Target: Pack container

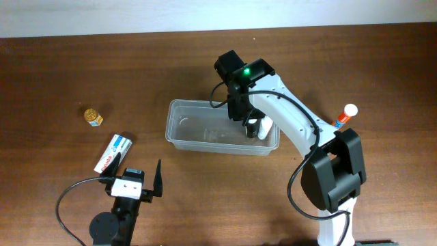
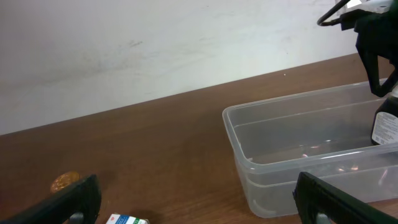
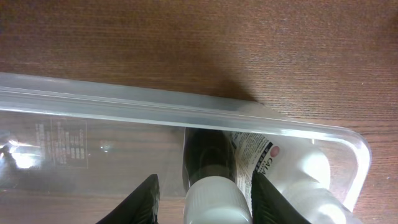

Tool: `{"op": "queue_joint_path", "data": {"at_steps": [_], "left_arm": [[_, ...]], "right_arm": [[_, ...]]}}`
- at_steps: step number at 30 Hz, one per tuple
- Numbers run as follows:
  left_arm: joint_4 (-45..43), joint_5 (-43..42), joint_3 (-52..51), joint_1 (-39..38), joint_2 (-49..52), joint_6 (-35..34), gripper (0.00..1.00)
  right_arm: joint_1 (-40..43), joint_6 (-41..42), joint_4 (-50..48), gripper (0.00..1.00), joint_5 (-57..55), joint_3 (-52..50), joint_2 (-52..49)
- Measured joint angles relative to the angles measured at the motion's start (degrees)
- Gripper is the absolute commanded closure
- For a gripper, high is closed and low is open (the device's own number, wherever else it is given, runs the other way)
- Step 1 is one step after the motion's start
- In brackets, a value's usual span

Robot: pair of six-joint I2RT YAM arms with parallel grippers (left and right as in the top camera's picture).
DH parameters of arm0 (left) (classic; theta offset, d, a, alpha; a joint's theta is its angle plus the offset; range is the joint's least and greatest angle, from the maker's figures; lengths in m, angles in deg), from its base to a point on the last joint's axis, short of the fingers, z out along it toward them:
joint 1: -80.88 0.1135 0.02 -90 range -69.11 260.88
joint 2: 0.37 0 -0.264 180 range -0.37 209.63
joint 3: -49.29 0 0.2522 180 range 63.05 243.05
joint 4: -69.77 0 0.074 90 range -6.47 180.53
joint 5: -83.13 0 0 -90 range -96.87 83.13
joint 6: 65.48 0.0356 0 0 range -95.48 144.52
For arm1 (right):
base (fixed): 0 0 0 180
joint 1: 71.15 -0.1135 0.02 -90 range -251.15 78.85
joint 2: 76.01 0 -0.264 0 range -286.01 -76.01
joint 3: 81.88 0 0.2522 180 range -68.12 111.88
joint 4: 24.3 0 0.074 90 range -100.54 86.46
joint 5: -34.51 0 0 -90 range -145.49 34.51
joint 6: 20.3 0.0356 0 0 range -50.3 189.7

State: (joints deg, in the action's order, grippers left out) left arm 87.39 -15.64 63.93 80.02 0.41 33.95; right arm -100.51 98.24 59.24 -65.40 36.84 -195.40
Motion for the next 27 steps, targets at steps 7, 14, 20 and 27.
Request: {"op": "queue_joint_path", "data": {"at_steps": [7,14,20,27], "left_arm": [[0.00,0.00,0.00,0.00,0.00,0.02,0.01],[0.00,0.00,0.00,0.00,0.02,0.00,0.01],[0.00,-0.02,0.00,0.00,0.00,0.02,0.01],[0.00,0.00,0.00,0.00,0.00,0.02,0.01]], "right_arm": [[0.00,-0.02,0.02,0.49,-0.20,0.00,0.00],[0.00,-0.04,5.46,0.37,-0.22,6.71,0.02],[0.00,0.00,15.21,0.30,0.28,20.61,0.42],[0.00,-0.72,27.06,0.29,1.38,27.96,1.03]]}}
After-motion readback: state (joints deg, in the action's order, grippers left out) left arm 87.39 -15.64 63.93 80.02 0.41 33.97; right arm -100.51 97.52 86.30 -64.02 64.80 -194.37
